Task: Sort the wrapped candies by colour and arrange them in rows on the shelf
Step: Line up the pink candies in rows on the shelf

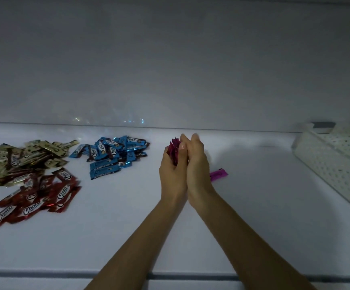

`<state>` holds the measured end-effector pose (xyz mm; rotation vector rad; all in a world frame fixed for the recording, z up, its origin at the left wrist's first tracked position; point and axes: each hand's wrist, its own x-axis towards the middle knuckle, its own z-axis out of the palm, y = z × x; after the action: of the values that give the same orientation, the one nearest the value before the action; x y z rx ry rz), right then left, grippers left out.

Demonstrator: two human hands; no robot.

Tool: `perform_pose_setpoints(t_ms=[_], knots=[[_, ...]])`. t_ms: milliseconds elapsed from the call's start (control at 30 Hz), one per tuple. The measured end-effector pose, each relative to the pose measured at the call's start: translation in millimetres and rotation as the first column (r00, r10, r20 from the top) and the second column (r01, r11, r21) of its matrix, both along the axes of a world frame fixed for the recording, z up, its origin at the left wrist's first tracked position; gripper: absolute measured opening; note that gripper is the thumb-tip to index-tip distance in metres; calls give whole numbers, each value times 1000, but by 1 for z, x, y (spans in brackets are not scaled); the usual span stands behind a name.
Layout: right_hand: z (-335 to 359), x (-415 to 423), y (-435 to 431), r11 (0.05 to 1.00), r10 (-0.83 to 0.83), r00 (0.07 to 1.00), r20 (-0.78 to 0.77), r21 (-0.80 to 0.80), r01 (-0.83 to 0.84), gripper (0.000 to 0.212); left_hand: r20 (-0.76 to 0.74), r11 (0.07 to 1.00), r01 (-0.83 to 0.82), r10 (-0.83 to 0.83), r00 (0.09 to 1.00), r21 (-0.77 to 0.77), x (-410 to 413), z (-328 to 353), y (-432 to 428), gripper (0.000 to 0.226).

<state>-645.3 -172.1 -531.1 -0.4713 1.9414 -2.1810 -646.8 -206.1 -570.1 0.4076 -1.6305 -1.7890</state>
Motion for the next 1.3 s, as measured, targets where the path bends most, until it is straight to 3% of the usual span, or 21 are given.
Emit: perform_pose_setpoints(t_ms=[33, 133, 167, 233, 300, 367, 500, 600, 733, 900, 967, 1000, 1067, 1133, 1233, 1300], knots=[[3, -2, 6, 990, 141, 988, 59, 4, -141, 63, 4, 1000, 0, 0, 1000, -11, -2, 0, -3, 24], [6, -28, 27, 954, 299, 949, 97, -10, -299, 53, 51, 989, -28, 36, 998, -148, -3, 4, -15, 24], [9, -35, 37, 949, 306, 950, 61, 58, -309, 43, 67, 985, -25, 37, 997, -173, -3, 4, -20, 27], [-1, -62, 67, 921, 258, 952, -164, 340, -191, 22, 105, 995, -5, 16, 994, -98, 1, 4, -28, 24], [-15, -89, 96, 732, 372, 879, -298, 677, -80, 23, 120, 997, 24, -33, 992, 76, 4, 6, -32, 22], [-30, -100, 114, 538, 478, 842, -252, 841, -54, 31, 116, 986, 62, -80, 990, 153, 5, 8, -33, 21], [-39, -107, 102, 598, 419, 770, -480, 784, 164, 14, 157, 996, 83, -89, 983, 44, 7, 6, -31, 21], [-44, -110, 87, 638, 323, 820, -472, 749, 180, 17, 167, 997, 64, -69, 983, 34, 8, 3, -31, 20], [-53, -111, 85, 774, 130, 892, -432, 607, 181, 11, 156, 999, 39, -44, 987, 37, 7, 3, -31, 20], [-56, -115, 89, 814, -70, 874, -481, 479, 329, 16, 173, 998, 51, -45, 984, -32, 6, 3, -29, 18], [-56, -110, 93, 831, -57, 844, -533, 443, 336, 22, 163, 998, 51, -46, 986, -26, 7, 4, -28, 19], [-55, -107, 95, 832, 29, 826, -564, 471, 292, 29, 162, 998, 50, -44, 986, -30, 8, 4, -28, 19], [-54, -99, 98, 761, 265, 764, -589, 614, 209, 40, 169, 998, 51, -44, 985, -36, 9, 4, -28, 19], [-51, -96, 100, 650, 404, 698, -591, 723, 235, 39, 172, 998, 53, -45, 984, -38, 9, 4, -28, 18], [-48, -94, 101, 530, 433, 647, -627, 758, 380, 31, 164, 998, 55, -47, 985, -41, 10, 4, -27, 19], [-47, -93, 102, 493, 384, 669, -637, 754, 435, 39, 161, 998, 53, -48, 986, -28, 10, 5, -26, 20]])
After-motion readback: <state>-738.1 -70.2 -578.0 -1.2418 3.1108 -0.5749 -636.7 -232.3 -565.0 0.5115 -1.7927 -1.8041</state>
